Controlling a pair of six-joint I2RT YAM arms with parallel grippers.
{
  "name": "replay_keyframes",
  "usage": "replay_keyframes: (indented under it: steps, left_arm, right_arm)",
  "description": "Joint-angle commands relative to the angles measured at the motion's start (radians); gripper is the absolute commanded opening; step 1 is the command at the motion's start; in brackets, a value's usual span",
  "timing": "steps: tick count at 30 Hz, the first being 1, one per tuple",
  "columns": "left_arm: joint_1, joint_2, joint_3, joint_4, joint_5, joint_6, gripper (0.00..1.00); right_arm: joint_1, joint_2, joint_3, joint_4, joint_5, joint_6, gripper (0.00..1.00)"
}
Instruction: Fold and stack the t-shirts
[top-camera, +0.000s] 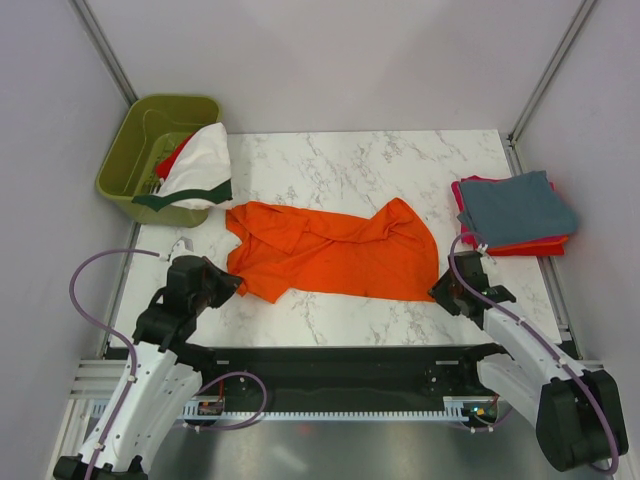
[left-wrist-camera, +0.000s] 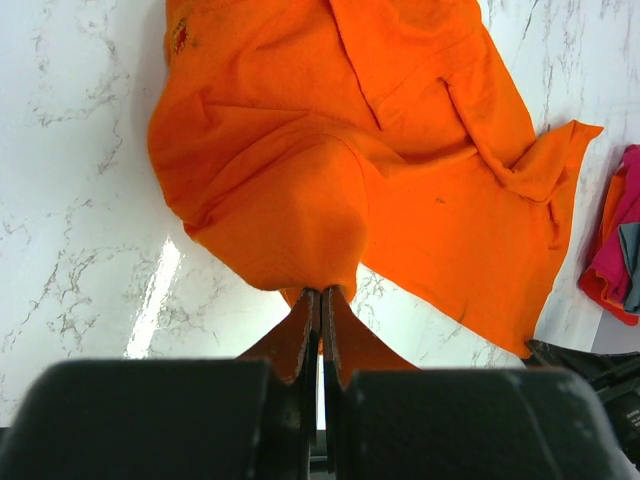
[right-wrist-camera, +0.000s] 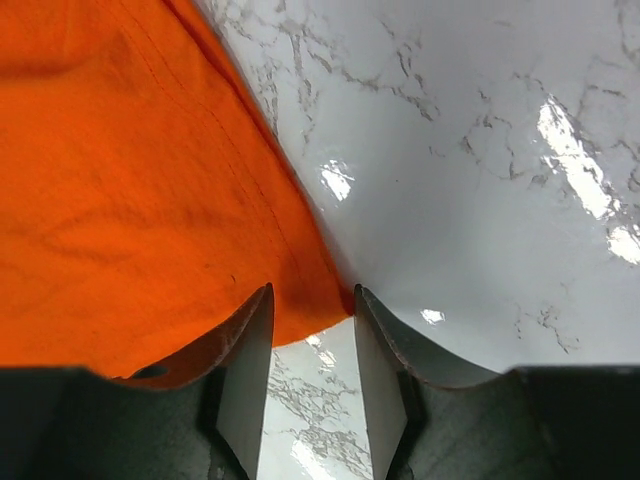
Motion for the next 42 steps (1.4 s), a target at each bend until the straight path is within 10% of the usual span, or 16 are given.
replay_keyframes:
  steps: [1, 11, 22, 31, 42]
  left_arm:
    - [0.001, -0.007, 0.035, 0.016, -0.018, 0.033, 0.02]
    - [-0.001, 0.04, 0.046, 0.05, -0.028, 0.042, 0.02]
    - [0.001, 0.274, 0.182, 0.169, -0.068, 0.079, 0.02]
    - [0.03, 0.689, 0.634, 0.196, -0.052, 0.163, 0.02]
    - [0.033, 0.461, 1.098, 0.209, -0.016, 0.406, 0.02]
  right_arm:
    - [0.01, 0.021, -0.029, 0.021, 0.009, 0.032, 0.44]
    - [0.012, 0.042, 0.017, 0.06, 0.019, 0.001, 0.0]
    - [0.01, 0.12, 0.286, 0.107, 0.047, -0.151, 0.0]
    - [0.007, 0.45, 0.695, 0.19, -0.119, -0.287, 0.0]
    - [0.004, 0.182, 0.985, 0.225, -0.238, -0.395, 0.0]
